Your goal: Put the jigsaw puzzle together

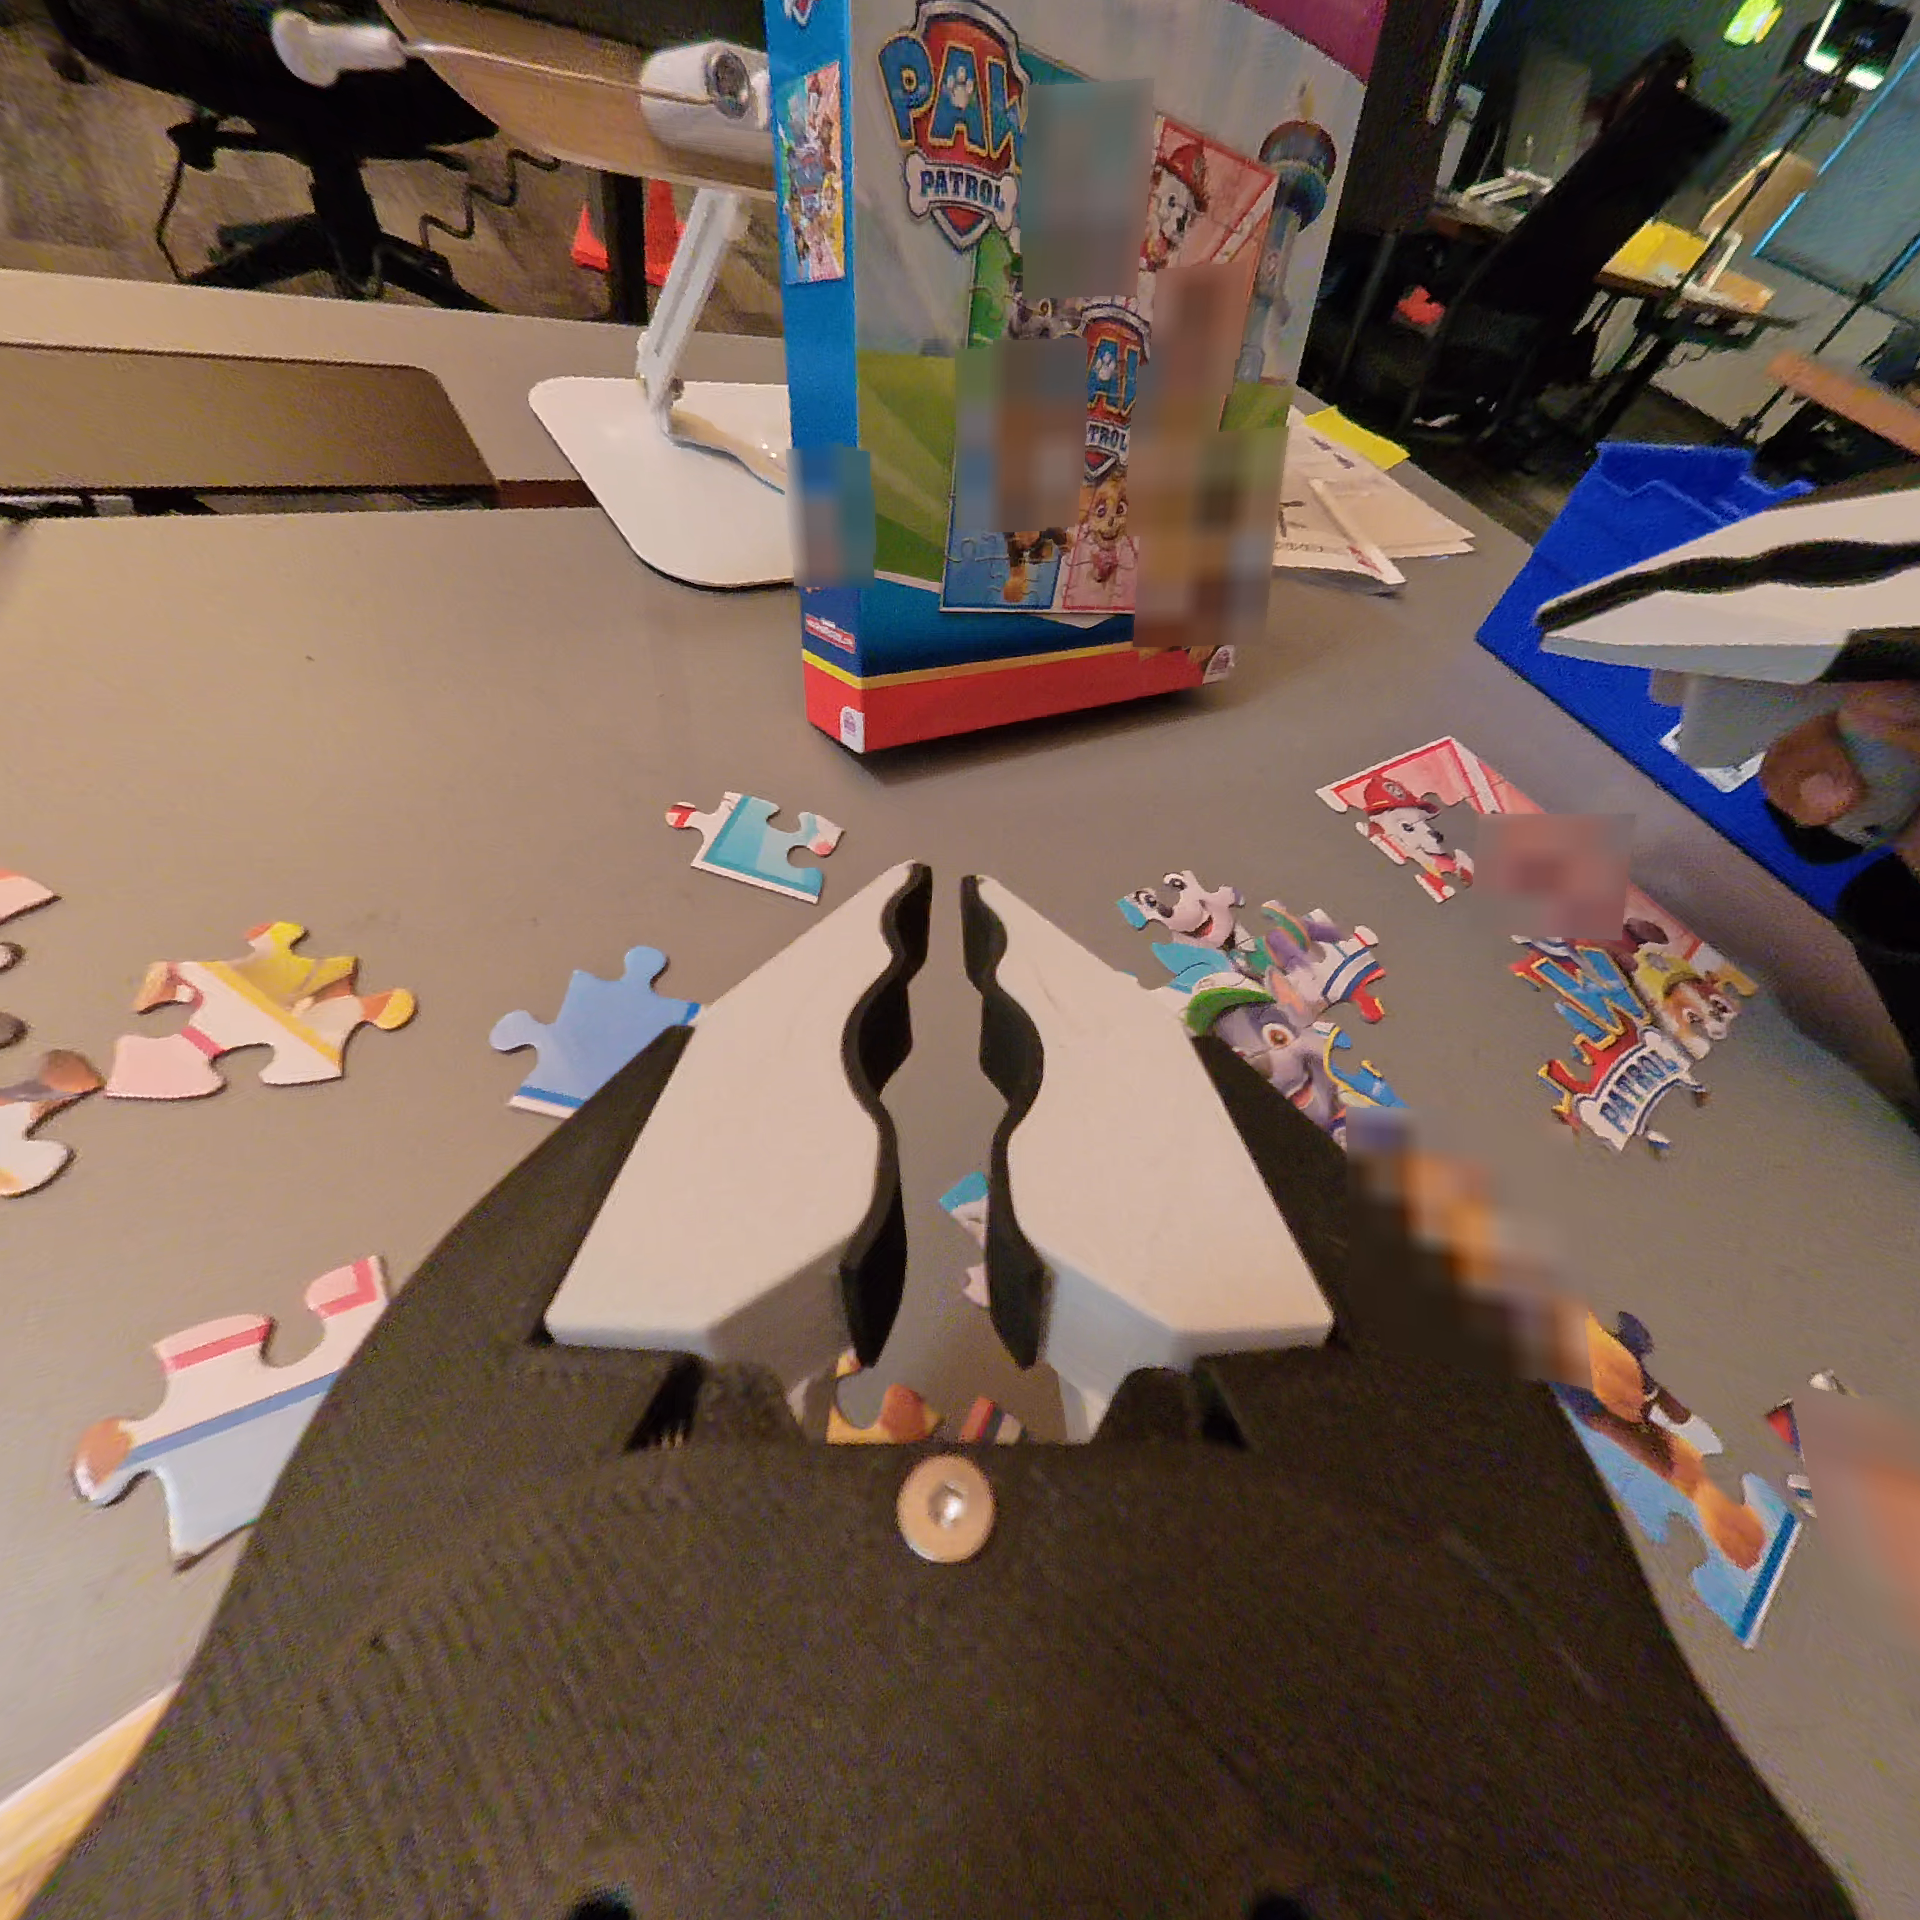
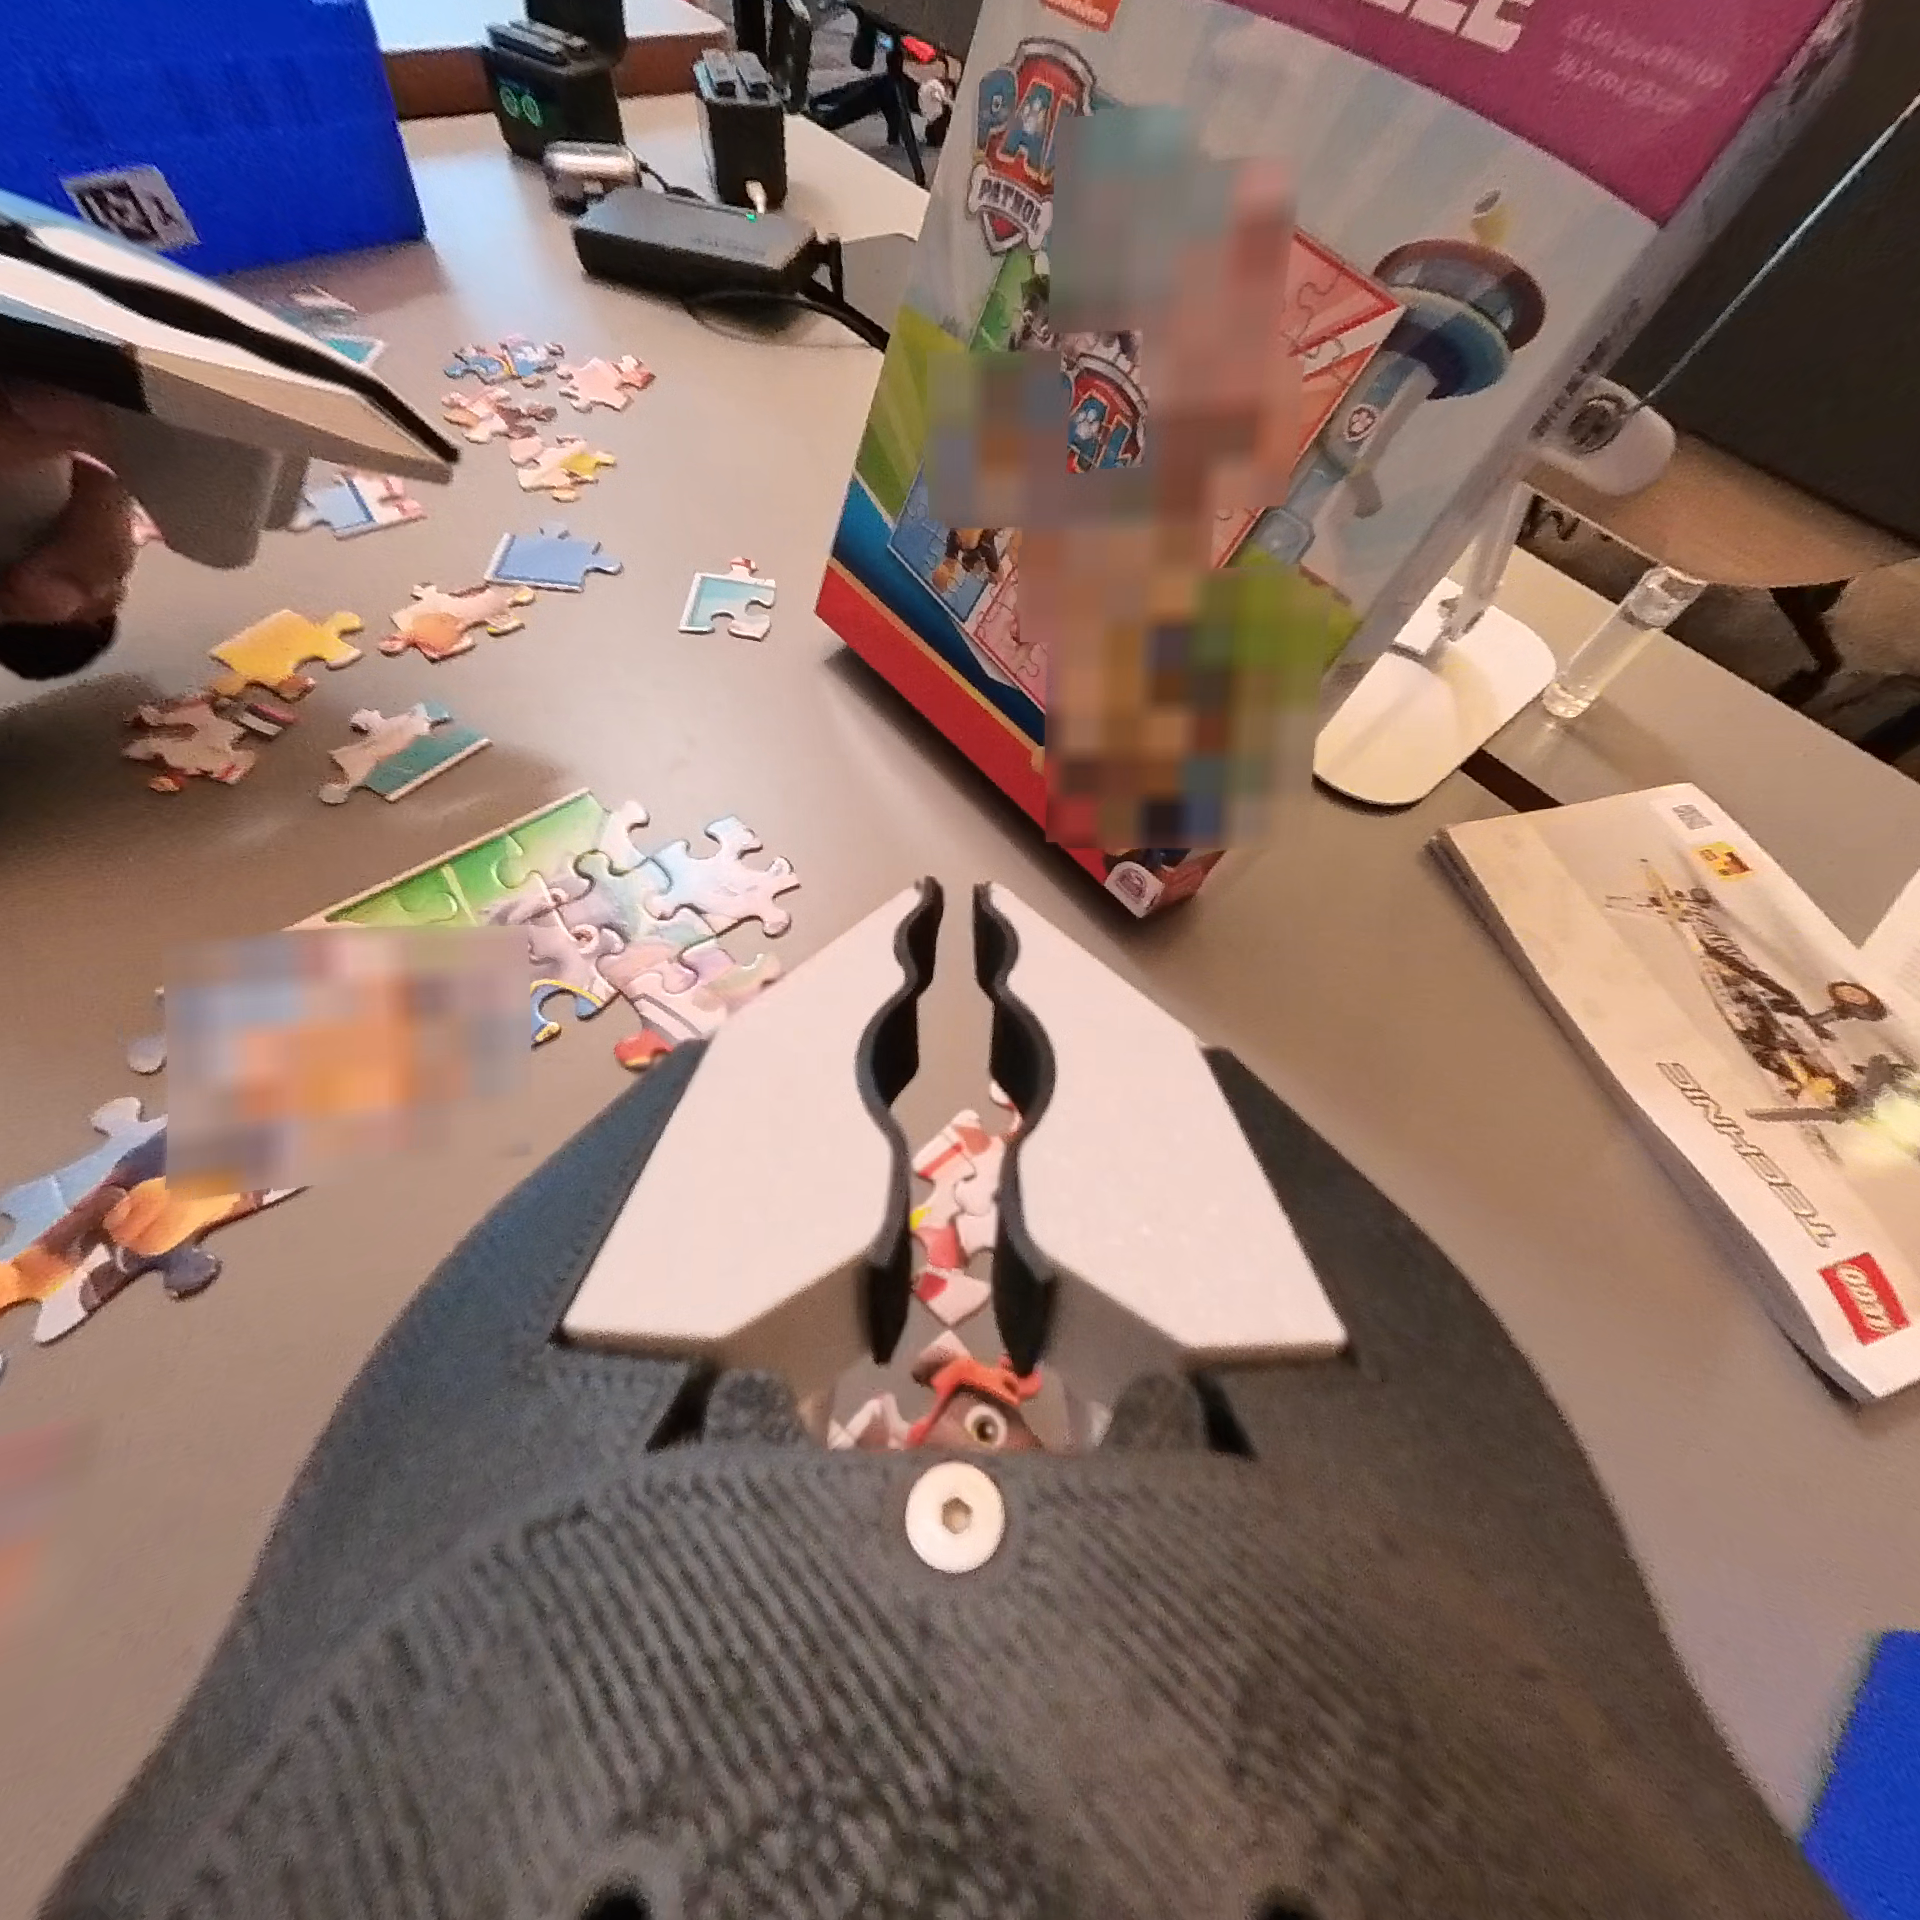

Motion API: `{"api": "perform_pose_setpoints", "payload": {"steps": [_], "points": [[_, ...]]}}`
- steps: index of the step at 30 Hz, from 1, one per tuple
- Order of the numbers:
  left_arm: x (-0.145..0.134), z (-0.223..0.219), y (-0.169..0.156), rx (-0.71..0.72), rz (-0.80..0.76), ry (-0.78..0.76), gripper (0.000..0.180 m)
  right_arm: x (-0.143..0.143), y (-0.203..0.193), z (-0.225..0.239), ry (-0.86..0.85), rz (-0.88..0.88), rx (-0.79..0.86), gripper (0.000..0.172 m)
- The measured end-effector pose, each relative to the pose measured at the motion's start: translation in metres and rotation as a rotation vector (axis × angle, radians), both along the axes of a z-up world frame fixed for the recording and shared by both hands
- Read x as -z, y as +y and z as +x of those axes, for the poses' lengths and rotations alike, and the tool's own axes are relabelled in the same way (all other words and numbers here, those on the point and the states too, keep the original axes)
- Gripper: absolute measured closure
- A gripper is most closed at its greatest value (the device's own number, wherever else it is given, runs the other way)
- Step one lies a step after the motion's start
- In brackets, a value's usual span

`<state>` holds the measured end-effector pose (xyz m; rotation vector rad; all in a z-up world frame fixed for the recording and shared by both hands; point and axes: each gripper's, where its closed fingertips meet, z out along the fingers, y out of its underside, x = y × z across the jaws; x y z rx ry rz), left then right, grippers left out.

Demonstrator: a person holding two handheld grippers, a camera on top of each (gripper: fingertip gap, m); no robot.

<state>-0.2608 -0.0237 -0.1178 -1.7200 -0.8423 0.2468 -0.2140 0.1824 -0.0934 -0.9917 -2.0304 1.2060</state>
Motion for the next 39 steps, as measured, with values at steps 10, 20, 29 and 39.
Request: {"api": "perform_pose_setpoints", "payload": {"steps": [10,20,29,39], "points": [[-0.016,0.002,-0.009,-0.029,-0.026,0.093,0.180,0.010,-0.032,0.008,-0.082,-0.170,-0.150,0.165],[-0.017,-0.022,-0.064,-0.240,-0.178,0.189,0.180,0.021,-0.039,0.007,-0.091,-0.135,-0.167,0.163],[-0.105,-0.012,-0.153,-0.397,-0.155,0.185,0.170,0.031,-0.041,0.006,-0.074,-0.060,-0.165,0.164],[-0.112,0.011,-0.178,-0.369,-0.162,0.107,0.167,0.020,-0.053,0.011,0.037,0.025,-0.179,0.166]]}}
